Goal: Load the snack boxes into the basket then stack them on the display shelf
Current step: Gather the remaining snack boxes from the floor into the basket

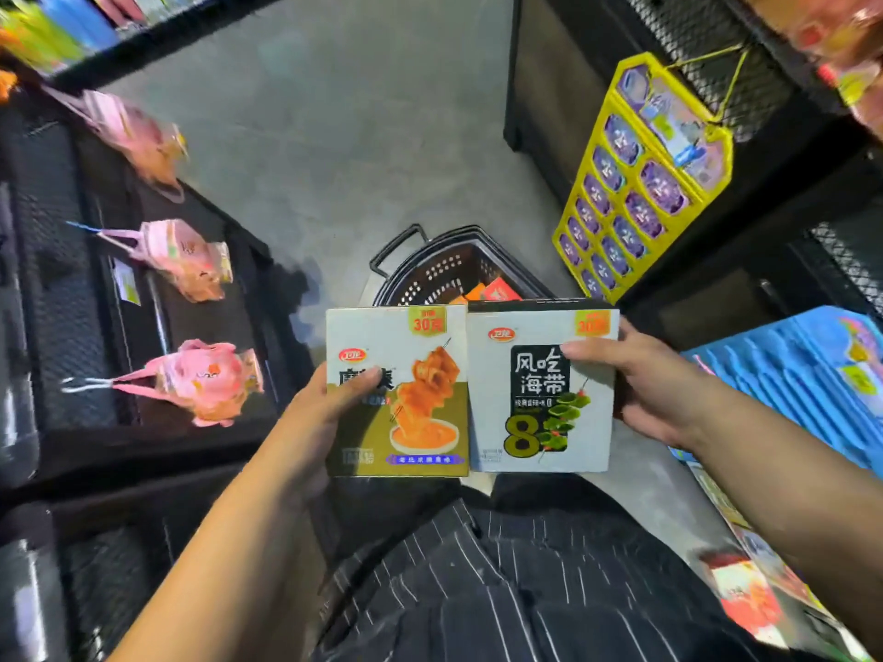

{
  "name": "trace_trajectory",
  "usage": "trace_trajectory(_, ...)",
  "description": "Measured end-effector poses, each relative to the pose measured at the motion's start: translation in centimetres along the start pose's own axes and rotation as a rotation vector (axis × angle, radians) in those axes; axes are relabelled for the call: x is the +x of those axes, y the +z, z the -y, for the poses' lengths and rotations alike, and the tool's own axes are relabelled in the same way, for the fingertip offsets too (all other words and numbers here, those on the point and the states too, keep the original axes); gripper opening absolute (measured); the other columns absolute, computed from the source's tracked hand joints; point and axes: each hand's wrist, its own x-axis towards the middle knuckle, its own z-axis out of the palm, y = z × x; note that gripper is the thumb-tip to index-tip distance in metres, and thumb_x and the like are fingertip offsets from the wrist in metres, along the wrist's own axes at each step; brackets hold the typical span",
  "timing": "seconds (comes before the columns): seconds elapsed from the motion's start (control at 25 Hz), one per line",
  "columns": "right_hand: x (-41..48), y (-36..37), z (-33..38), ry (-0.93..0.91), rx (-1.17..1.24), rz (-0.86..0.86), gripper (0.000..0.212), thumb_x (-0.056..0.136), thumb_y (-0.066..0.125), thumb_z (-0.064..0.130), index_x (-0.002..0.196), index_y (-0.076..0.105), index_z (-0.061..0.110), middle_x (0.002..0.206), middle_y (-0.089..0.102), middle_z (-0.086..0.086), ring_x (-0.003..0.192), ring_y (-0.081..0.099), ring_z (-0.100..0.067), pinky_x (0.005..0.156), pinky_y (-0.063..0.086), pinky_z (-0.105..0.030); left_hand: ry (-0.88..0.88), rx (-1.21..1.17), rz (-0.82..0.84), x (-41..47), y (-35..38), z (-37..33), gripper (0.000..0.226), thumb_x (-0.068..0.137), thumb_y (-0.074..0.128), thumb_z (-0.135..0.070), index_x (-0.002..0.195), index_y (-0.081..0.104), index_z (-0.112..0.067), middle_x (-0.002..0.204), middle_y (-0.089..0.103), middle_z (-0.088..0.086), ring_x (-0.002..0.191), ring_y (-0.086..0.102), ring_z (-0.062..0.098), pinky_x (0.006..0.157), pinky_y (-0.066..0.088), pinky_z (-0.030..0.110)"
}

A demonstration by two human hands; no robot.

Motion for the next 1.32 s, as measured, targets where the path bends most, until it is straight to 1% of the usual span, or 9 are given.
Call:
trace_trajectory(0.12, 3.3, 0.2, -0.1, 0.001, 0.002, -0.084, 0.099, 0.041, 0.094, 0.027, 0.131, 0.053, 0.016, 0.11, 0.073, -0.008, 0.102, 0.07, -0.028, 0.096, 0.051, -0.048, -0.068, 0.078, 0.076, 5.1, 0.2, -2.6, 0.043, 0.07, 0.075, -0.025, 0.111, 0.064, -0.02, 0.094, 0.076, 0.005, 0.075, 0.072, 0.024, 0.071, 0.058, 0.043)
trace_trajectory(0.24, 6.5, -0.3, -1.0, -0.014, 0.061, -0.176, 0.083, 0.051, 0.09, 0.011, 0.126, 0.055, 0.017, 0.108, 0.073, -0.011, 0.102, 0.069, -0.029, 0.093, 0.054, -0.051, -0.13, 0.164, 0.098, 11.2, 0.4, -4.1, 0.021, 0.082, 0.067, -0.033, 0.099, 0.064, -0.019, 0.08, 0.074, 0.0, 0.065, 0.071, 0.018, 0.06, 0.06, 0.037)
trace_trajectory(0.4, 11.7, -0.7, -4.8, -0.006, 0.104, -0.355, 0.11, 0.025, 0.099, 0.036, 0.123, 0.054, 0.015, 0.102, 0.075, -0.008, 0.091, 0.072, -0.022, 0.077, 0.059, -0.037, -0.224, 0.333, 0.158, 20.4, 0.6, -4.5, 0.036, 0.082, 0.063, -0.043, 0.105, 0.065, -0.015, 0.086, 0.075, 0.006, 0.072, 0.071, 0.025, 0.071, 0.058, 0.051)
trace_trajectory(0.6, 19.1, -2.2, -12.7, 0.015, -0.131, -0.595, 0.076, 0.038, 0.091, 0.031, 0.105, 0.053, 0.029, 0.093, 0.07, 0.008, 0.089, 0.067, -0.001, 0.077, 0.049, -0.02, -0.313, 0.429, 0.286, 32.8, -0.2, 0.4, 0.056, 0.081, 0.074, -0.036, 0.127, 0.058, -0.008, 0.109, 0.073, 0.015, 0.093, 0.072, 0.03, 0.081, 0.059, 0.051)
trace_trajectory(0.76, 26.1, -5.1, -19.9, -0.059, -0.268, -0.698, 0.07, 0.058, 0.09, -0.002, 0.106, 0.047, 0.028, 0.095, 0.062, 0.019, 0.08, 0.059, 0.02, 0.07, 0.043, -0.002, -0.327, 0.449, 0.332, 40.3, 0.4, 6.4, 0.039, 0.077, 0.065, -0.034, 0.114, 0.061, -0.021, 0.099, 0.076, -0.002, 0.088, 0.073, 0.015, 0.068, 0.059, 0.033)
trace_trajectory(0.88, 31.0, -7.8, -25.3, -0.116, -0.283, -0.751, 0.08, 0.055, 0.087, 0.007, 0.118, 0.046, 0.035, 0.106, 0.064, 0.03, 0.095, 0.06, 0.012, 0.085, 0.048, -0.011, -0.381, 0.461, 0.337, 44.5, 0.4, 10.3, 0.047, 0.075, 0.069, -0.038, 0.119, 0.06, -0.022, 0.109, 0.074, 0.002, 0.096, 0.072, 0.022, 0.073, 0.06, 0.04)
trace_trajectory(0.96, 33.8, -9.0, -27.4, -0.136, -0.372, -0.803, 0.067, 0.062, 0.084, 0.018, 0.119, 0.053, 0.035, 0.113, 0.064, 0.02, 0.104, 0.061, -0.006, 0.092, 0.048, -0.022, -0.376, 0.472, 0.312, 46.8, 0.4, 12.1, 0.054, 0.074, 0.069, -0.038, 0.123, 0.059, -0.019, 0.107, 0.075, 0.0, 0.096, 0.072, 0.019, 0.071, 0.059, 0.035)
trace_trajectory(1.12, 37.0, -11.1, -30.5, 0.042, -0.778, -0.752, 0.039, 0.083, 0.073, 0.029, 0.115, 0.055, 0.017, 0.1, 0.059, 0.002, 0.098, 0.06, -0.009, 0.077, 0.039, -0.004, -0.348, 0.543, 0.333, 49.8, 0.9, 14.4, 0.053, 0.072, 0.066, -0.037, 0.123, 0.058, -0.023, 0.099, 0.075, -0.012, 0.092, 0.072, 0.006, 0.066, 0.057, 0.023)
trace_trajectory(1.32, 38.6, -12.4, -31.8, 0.036, -0.972, -0.961, 0.073, 0.064, 0.08, 0.032, 0.128, 0.054, 0.01, 0.128, 0.049, -0.019, 0.116, 0.047, -0.041, 0.095, 0.037, -0.04, -0.318, 0.622, 0.33, 51.8, 1.4, 16.0, 0.027, 0.089, 0.061, -0.03, 0.115, 0.058, -0.026, 0.087, 0.075, -0.018, 0.081, 0.071, -0.001, 0.062, 0.057, 0.022)
